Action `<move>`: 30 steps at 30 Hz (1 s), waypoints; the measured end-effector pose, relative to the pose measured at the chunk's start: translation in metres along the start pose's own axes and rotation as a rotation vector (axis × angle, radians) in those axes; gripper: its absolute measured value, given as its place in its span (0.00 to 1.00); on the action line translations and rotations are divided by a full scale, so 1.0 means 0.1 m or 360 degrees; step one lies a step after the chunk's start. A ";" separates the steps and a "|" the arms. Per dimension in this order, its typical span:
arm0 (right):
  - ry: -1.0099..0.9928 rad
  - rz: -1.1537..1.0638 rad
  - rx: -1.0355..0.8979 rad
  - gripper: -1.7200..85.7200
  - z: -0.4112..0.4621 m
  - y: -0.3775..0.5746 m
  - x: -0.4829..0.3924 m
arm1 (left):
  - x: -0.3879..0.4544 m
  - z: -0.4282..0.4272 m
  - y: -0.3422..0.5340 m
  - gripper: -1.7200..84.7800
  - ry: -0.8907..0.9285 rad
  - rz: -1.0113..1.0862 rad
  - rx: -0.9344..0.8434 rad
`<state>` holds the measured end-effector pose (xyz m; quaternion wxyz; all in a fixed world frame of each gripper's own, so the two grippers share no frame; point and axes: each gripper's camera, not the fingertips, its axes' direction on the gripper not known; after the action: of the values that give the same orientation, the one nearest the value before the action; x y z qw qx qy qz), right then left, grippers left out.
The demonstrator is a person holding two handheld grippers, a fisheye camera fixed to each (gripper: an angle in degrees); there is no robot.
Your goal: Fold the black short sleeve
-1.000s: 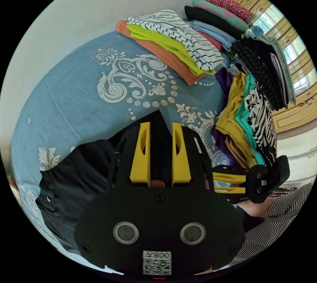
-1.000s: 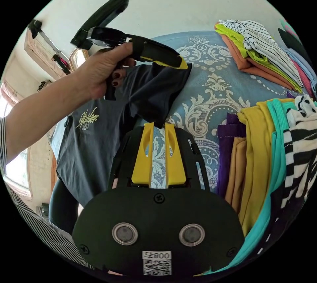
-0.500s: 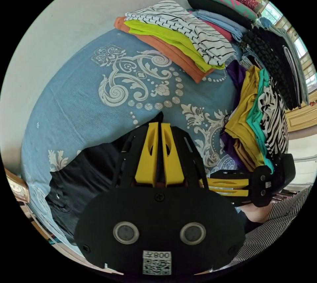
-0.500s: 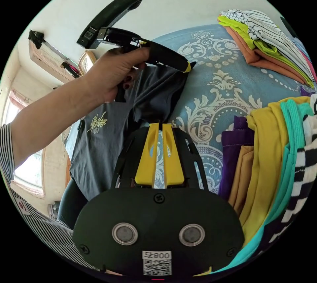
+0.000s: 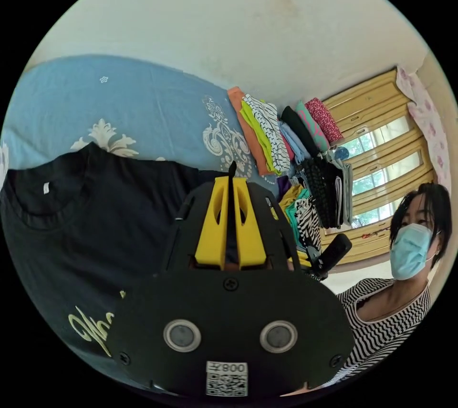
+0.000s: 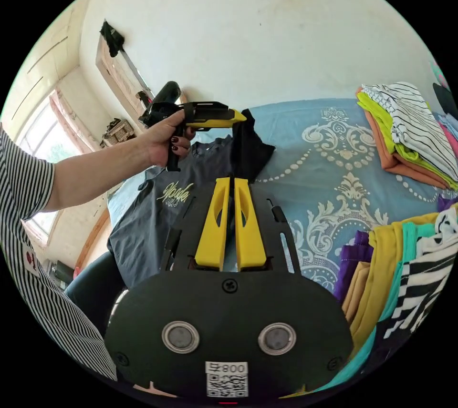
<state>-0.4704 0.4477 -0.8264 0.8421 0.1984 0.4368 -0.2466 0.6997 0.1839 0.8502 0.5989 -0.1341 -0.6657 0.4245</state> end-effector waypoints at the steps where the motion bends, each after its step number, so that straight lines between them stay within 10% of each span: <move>1: -0.0025 -0.0019 -0.0045 0.04 0.12 -0.02 -0.05 | -0.17 -0.06 0.06 0.04 -0.0005 -0.0045 0.0000; 30: -0.0190 -0.0263 -0.0458 0.03 1.30 -0.56 -0.45 | -1.23 0.03 0.28 0.10 -0.0069 0.0062 -0.0039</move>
<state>-0.4428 0.3422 -0.7259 0.8631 0.0242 0.4316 -0.2611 0.7176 0.1150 0.7465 0.5743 -0.1451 -0.6809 0.4306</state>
